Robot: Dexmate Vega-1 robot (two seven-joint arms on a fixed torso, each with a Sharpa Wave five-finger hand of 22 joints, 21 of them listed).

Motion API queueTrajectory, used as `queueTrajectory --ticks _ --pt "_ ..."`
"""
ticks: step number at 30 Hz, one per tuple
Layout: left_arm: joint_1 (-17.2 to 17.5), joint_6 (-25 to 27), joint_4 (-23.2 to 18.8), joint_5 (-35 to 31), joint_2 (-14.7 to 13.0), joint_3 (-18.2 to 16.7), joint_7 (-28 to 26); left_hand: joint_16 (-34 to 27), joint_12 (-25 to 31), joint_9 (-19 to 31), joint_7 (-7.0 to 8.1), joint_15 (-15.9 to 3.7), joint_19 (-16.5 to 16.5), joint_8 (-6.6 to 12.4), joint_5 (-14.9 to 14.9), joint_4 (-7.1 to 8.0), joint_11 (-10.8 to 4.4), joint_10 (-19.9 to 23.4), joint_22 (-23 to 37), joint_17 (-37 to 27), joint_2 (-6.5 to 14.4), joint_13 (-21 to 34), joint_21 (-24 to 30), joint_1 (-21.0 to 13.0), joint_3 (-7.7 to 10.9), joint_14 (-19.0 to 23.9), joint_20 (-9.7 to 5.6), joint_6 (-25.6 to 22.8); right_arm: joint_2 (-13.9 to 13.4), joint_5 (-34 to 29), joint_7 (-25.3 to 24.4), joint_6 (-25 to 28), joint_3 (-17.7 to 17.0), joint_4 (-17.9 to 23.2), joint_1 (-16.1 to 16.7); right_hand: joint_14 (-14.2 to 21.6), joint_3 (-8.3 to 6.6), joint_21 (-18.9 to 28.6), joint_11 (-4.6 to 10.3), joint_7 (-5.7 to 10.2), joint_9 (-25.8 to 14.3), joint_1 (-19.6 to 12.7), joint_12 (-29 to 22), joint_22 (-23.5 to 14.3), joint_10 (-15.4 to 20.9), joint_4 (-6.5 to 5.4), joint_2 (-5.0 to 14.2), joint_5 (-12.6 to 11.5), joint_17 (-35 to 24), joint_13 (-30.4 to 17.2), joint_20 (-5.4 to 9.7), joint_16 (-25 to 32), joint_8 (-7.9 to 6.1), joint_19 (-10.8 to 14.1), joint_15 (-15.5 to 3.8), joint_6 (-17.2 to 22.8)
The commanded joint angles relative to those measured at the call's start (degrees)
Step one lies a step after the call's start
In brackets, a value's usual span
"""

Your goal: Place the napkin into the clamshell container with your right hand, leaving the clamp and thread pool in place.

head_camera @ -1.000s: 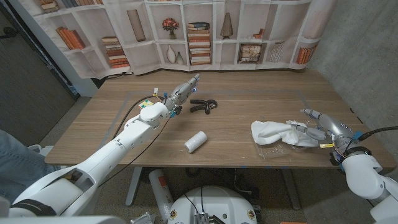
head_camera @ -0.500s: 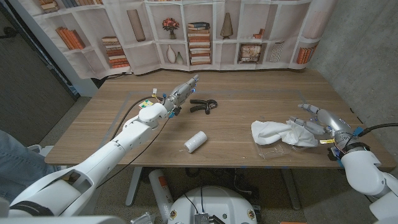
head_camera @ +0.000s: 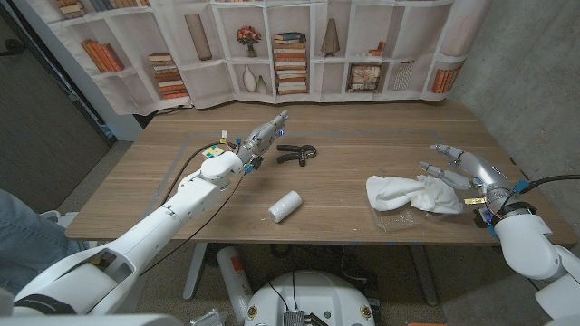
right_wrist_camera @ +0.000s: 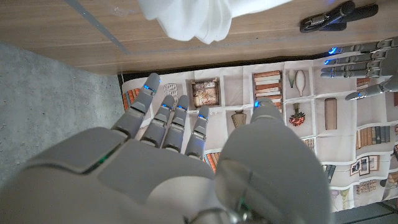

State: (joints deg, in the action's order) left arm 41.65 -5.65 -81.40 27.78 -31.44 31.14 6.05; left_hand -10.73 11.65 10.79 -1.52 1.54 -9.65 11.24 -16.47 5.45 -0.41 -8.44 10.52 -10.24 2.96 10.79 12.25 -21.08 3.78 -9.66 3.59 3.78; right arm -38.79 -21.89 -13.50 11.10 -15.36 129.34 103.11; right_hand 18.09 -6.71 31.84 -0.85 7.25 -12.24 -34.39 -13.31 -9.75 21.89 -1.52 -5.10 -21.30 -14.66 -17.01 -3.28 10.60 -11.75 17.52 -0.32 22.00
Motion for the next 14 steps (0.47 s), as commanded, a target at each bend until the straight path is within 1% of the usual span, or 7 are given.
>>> queueTrajectory --ticks 1,2,4,5,7,13,14 --pt "0.5 -0.9 -0.2 0.1 -0.5 -0.4 0.2 0.0 0.1 0.1 0.17 0.33 -7.9 0.21 0.1 0.04 -0.24 -0.3 0.3 -0.3 0.5 0.1 -0.2 -0.3 -0.4 -2.9 0.28 -0.1 0.6 0.0 -0.2 -2.6 0.5 -0.7 -1.9 -0.4 -0.04 -0.3 -0.22 -0.39 -0.1 0.8 -0.1 -0.3 -0.4 -0.48 0.18 -0.3 0.1 0.1 0.09 0.1 0.13 -0.2 0.15 -0.5" --pt "0.5 -0.9 -0.2 0.2 -0.5 -0.5 0.3 0.0 0.2 0.1 0.18 0.3 -7.9 0.22 0.1 0.04 -0.22 -0.3 0.3 -0.3 0.5 0.1 -0.2 -0.3 -0.41 -2.9 0.21 -0.1 0.6 0.0 -0.2 -2.7 0.6 -0.7 -2.1 -0.3 0.0 -0.4 0.09 -0.36 -0.1 0.9 -0.1 -0.3 -0.4 -0.55 0.28 -0.4 0.2 0.2 0.1 0.2 0.14 -0.2 0.02 -0.5" --pt "0.6 -1.1 -0.1 0.2 -0.5 -0.5 0.3 0.0 0.2 0.1 0.2 0.3 -7.9 0.22 0.1 0.04 -0.15 -0.2 0.3 -0.3 0.6 0.1 -0.2 -0.3 -0.43 -2.9 0.2 -0.1 0.4 0.0 0.0 -2.7 0.9 -0.9 -2.6 -0.3 0.03 -0.5 0.03 -0.41 -0.1 0.9 0.0 -0.3 -0.5 -0.59 0.33 -0.4 0.3 0.2 0.19 0.2 0.13 -0.2 0.04 -0.5" --pt "0.6 -1.1 -0.1 0.2 -0.5 -0.5 0.3 0.0 0.2 0.1 0.22 0.29 -7.9 0.21 0.1 0.04 -0.14 -0.2 0.3 -0.3 0.6 0.1 -0.2 -0.3 -0.43 -2.9 0.24 -0.1 0.4 0.0 0.0 -2.8 0.9 -0.9 -2.6 -0.2 0.05 -0.6 -0.25 -0.39 -0.1 1.0 -0.1 -0.3 -0.4 -0.62 0.35 -0.4 0.4 0.3 0.19 0.3 0.13 -0.2 0.1 -0.5" --pt "0.5 -1.1 0.1 0.2 -0.6 -0.5 0.5 0.0 0.2 0.1 0.19 0.31 -7.9 0.22 0.1 0.03 -0.1 -0.3 0.3 -0.3 0.6 0.1 -0.2 -0.3 -0.45 -2.9 0.21 -0.1 0.2 0.0 0.1 -2.8 1.3 -1.1 -3.3 -0.3 0.08 -0.7 -0.03 -0.4 0.0 1.0 -0.1 -0.3 -0.4 -0.65 0.4 -0.4 0.5 0.3 0.22 0.3 0.13 -0.1 0.12 -0.5" --pt "0.3 -1.2 0.7 0.4 -0.5 -0.6 0.9 0.0 0.2 0.1 0.13 0.34 -7.9 0.25 0.1 0.03 -0.19 -0.2 0.3 -0.3 0.6 0.1 -0.2 -0.4 -0.5 -2.9 0.17 -0.2 -0.2 -0.1 0.3 -2.1 2.4 -1.4 -4.6 -0.2 0.11 -0.8 -0.22 -0.44 0.0 1.1 -0.1 -0.4 -0.4 -0.68 0.46 -0.4 0.6 0.4 0.23 0.3 0.15 -0.1 0.15 -0.5" --pt "0.2 -1.3 0.9 0.4 -0.6 -0.5 1.0 0.0 0.2 0.1 0.14 0.38 -7.9 0.26 0.1 0.03 -0.24 -0.2 0.3 -0.3 0.6 0.1 -0.2 -0.4 -0.51 -2.9 0.19 -0.2 -0.2 0.0 0.3 -2.0 2.5 -1.4 -4.7 -0.3 0.16 -1.0 0.44 -0.44 0.1 1.2 0.0 -0.4 -0.6 -0.71 0.55 -0.5 0.9 0.6 0.21 0.4 0.14 -0.1 0.09 -0.5"
